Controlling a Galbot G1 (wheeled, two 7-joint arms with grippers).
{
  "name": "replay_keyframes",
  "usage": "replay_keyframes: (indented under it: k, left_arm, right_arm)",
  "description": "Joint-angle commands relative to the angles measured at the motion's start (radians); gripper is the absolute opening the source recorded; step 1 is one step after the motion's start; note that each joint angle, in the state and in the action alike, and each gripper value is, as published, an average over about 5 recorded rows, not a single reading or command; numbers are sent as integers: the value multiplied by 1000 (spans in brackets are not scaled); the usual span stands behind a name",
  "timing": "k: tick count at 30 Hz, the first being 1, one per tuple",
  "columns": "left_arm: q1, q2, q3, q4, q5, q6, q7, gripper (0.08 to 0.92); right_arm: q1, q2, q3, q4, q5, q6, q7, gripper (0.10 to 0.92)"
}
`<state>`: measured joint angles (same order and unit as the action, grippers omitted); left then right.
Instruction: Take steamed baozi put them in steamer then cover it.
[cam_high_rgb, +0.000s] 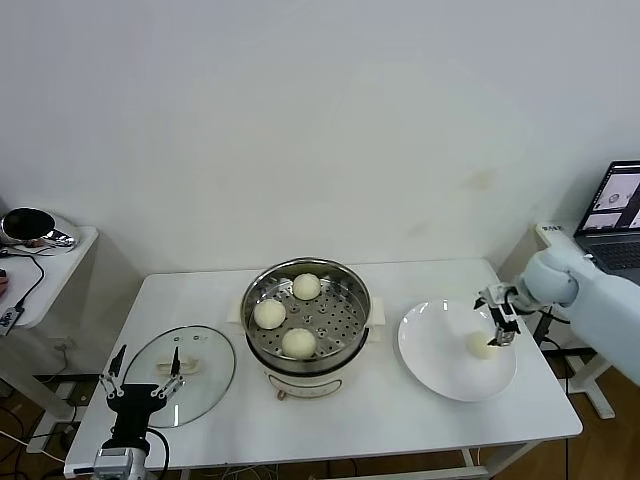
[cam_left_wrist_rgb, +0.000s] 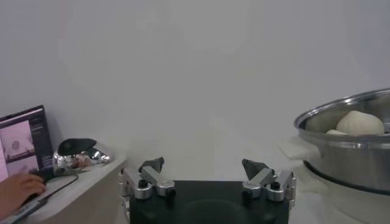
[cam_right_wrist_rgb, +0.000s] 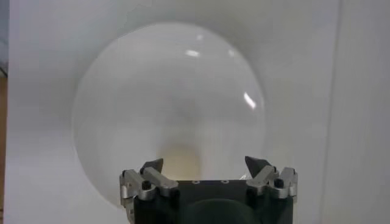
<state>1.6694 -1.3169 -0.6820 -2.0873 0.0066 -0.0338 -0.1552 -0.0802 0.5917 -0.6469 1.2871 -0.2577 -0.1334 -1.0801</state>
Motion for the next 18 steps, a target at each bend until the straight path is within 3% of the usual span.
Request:
replay_keyframes:
  k: [1, 18]
  left_arm:
    - [3, -1, -4, -7, 1, 2, 0, 823]
    - [9, -8, -9, -5, 1, 0, 0, 823]
  right_arm:
    - [-134, 82, 118, -124, -133, 60, -15, 823]
    - [-167, 128, 151, -188, -176, 4, 25, 805]
